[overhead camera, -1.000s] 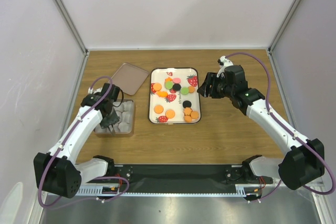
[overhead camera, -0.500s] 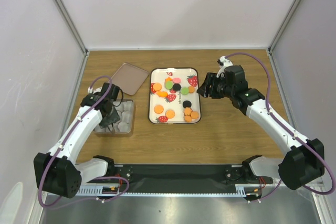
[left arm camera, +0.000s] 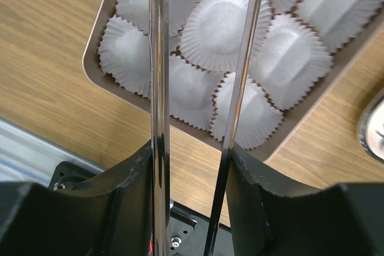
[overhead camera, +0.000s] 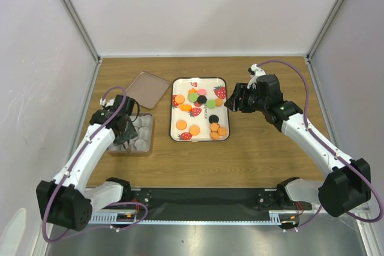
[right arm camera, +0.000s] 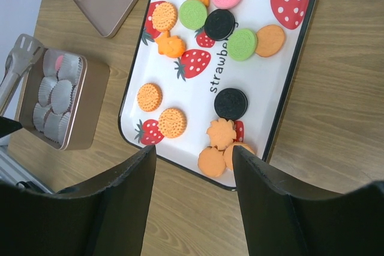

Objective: Pack the cookies

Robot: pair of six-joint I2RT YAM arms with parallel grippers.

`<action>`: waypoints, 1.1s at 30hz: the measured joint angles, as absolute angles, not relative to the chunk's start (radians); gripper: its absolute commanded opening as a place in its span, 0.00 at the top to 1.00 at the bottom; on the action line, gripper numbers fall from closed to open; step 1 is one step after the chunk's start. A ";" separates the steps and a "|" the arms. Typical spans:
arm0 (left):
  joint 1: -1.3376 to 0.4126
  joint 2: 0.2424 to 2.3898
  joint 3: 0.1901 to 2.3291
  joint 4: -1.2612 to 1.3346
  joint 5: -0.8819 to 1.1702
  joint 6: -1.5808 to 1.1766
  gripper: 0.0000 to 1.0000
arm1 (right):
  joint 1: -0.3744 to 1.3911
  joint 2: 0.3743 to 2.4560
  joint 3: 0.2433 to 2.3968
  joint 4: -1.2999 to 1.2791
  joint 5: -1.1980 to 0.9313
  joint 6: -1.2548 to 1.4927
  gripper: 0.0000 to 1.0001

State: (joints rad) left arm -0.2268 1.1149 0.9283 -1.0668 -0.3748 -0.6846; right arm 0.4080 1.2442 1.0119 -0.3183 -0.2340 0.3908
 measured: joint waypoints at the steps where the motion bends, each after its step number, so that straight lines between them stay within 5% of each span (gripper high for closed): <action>1: -0.227 1.103 0.928 -1.064 -0.368 -0.676 0.51 | 0.408 1.244 1.011 -0.318 -0.235 0.391 0.40; 6: -0.292 1.063 0.981 -1.081 -0.367 -0.655 0.51 | 0.408 1.244 1.012 -0.316 -0.236 0.391 0.40; 18: -0.807 1.235 1.154 -1.092 -0.398 -0.657 0.46 | 0.407 1.244 1.012 -0.318 -0.217 0.388 0.40; 33: -0.887 1.325 1.052 -1.018 -0.309 -0.644 0.45 | 0.403 1.245 1.011 -0.320 -0.213 0.387 0.40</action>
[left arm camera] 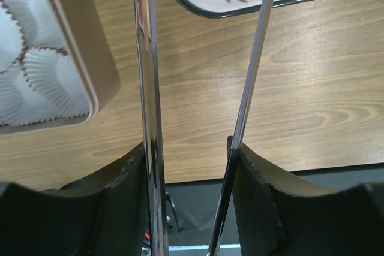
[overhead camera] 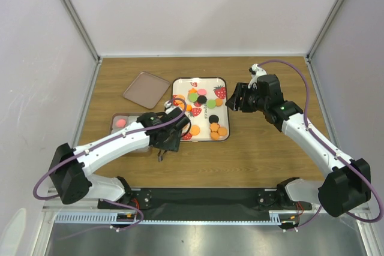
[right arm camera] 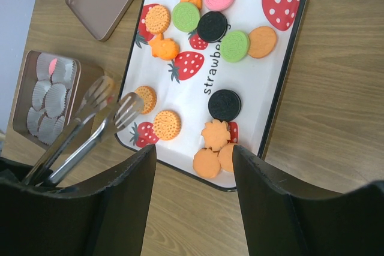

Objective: Pack the cookies

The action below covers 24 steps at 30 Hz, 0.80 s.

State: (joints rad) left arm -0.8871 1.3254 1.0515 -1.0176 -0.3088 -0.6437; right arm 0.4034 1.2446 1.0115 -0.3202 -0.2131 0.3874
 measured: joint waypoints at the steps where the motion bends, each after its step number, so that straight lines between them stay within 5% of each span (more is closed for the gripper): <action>1: -0.887 1.333 1.049 -1.008 -0.303 -0.641 0.45 | 0.403 1.245 1.012 -0.320 -0.213 0.387 0.40; 24: -0.888 1.428 1.045 -0.960 -0.292 -0.628 0.48 | 0.403 1.245 1.012 -0.320 -0.214 0.387 0.41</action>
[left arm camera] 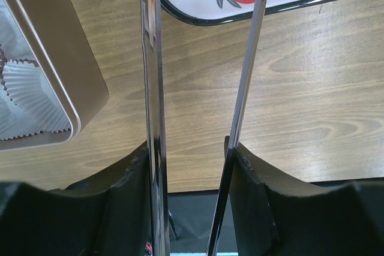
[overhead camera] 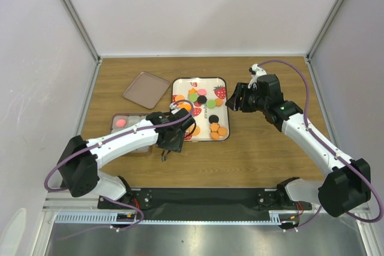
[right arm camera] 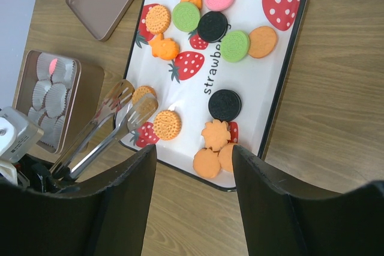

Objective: Pack the cookies

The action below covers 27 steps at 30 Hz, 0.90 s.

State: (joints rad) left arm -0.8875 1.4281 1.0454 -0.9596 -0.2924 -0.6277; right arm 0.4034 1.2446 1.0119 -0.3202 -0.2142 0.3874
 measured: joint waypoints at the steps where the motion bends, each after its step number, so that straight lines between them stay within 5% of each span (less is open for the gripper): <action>1: -0.887 1.429 1.045 -0.960 -0.293 -0.628 0.49 | 0.403 1.245 1.012 -0.320 -0.214 0.387 0.41; 19: -0.904 1.478 1.045 -0.995 -0.317 -0.626 0.52 | 0.403 1.245 1.012 -0.320 -0.215 0.387 0.41; 27: -0.909 1.492 1.051 -1.013 -0.339 -0.620 0.63 | 0.403 1.245 1.011 -0.320 -0.215 0.387 0.42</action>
